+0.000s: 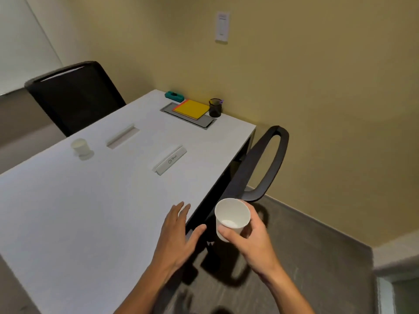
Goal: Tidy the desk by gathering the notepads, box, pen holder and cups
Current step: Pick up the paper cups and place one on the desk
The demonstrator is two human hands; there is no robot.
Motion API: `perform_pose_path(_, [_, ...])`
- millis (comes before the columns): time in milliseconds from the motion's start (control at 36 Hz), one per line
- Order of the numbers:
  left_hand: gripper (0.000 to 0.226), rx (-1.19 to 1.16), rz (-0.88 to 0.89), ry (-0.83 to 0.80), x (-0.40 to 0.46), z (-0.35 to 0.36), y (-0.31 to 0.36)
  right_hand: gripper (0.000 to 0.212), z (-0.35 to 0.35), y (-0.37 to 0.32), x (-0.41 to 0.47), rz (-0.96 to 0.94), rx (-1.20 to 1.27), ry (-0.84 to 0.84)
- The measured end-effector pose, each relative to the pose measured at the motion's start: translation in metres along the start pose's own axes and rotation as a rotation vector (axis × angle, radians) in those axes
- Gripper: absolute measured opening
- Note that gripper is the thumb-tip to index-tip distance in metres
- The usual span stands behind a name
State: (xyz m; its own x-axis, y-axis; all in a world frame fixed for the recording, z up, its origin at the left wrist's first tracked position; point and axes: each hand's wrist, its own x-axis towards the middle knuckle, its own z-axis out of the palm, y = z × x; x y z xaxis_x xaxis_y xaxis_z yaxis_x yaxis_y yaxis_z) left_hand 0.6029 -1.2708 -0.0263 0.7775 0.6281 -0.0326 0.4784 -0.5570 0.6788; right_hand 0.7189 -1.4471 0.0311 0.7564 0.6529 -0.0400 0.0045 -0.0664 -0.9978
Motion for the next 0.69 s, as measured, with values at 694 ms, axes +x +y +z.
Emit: perform_pose_path(694, [0.084,-0.016,-0.478,0.427,0.037,0.026,0.054,0.064,-0.024,-0.008,0.186,-0.096,-0.135,-0.591])
